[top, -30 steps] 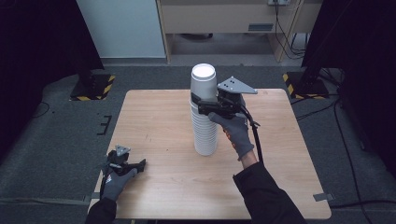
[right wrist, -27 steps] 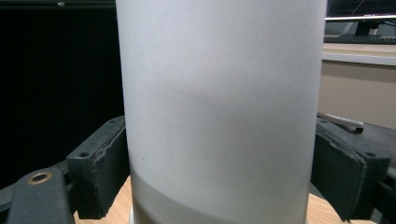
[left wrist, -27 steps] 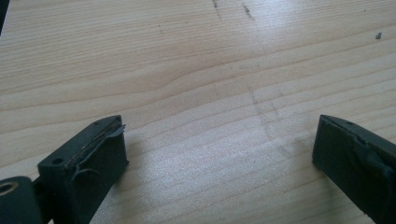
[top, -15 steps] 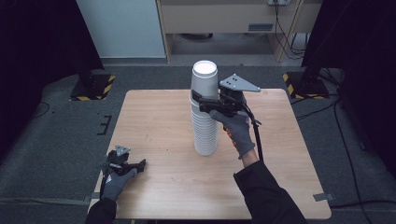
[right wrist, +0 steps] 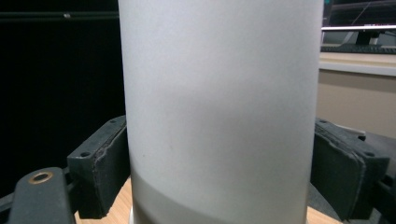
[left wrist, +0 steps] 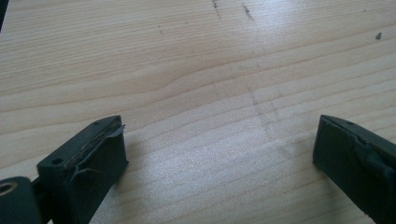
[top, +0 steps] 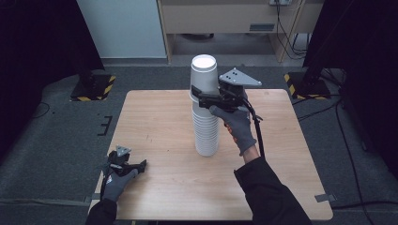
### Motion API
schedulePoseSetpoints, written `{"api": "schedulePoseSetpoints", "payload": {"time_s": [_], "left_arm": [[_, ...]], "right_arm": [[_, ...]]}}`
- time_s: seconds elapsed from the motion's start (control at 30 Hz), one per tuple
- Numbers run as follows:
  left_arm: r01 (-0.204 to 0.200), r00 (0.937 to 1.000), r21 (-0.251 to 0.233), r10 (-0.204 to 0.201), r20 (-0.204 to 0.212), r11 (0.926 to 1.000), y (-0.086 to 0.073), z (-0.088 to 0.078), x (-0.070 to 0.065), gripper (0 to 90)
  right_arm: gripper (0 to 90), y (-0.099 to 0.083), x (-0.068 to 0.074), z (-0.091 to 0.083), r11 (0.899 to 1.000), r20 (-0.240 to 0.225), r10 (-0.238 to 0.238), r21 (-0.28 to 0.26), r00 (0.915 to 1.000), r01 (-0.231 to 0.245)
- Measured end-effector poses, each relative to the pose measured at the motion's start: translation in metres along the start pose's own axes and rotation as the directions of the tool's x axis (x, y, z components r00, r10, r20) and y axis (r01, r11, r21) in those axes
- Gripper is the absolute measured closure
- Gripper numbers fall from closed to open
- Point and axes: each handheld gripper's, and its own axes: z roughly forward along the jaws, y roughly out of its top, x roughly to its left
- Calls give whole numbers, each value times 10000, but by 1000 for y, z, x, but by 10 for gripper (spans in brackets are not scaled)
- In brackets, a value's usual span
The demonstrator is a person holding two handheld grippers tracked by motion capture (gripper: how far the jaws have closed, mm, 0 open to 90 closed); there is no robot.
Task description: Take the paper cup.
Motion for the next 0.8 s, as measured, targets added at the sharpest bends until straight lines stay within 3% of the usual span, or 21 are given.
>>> {"api": "schedulePoseSetpoints", "payload": {"time_s": [0.23, 0.57, 0.8], "left_arm": [[-4, 10000, -3, 4, 17, 10000, 0, 0, 0, 18], [-6, 10000, -4, 6, 21, 10000, 0, 0, 0, 18], [-7, 10000, -1, 7, 21, 10000, 0, 0, 0, 18]], "right_arm": [[148, 1, 3, -3, 9999, 53, -120, -123, 9999, 121], [149, 4, -4, -6, 9989, 259, 277, -384, 9993, -267], [150, 11, -5, -14, 9964, 58, 431, -739, 9991, -426]]}}
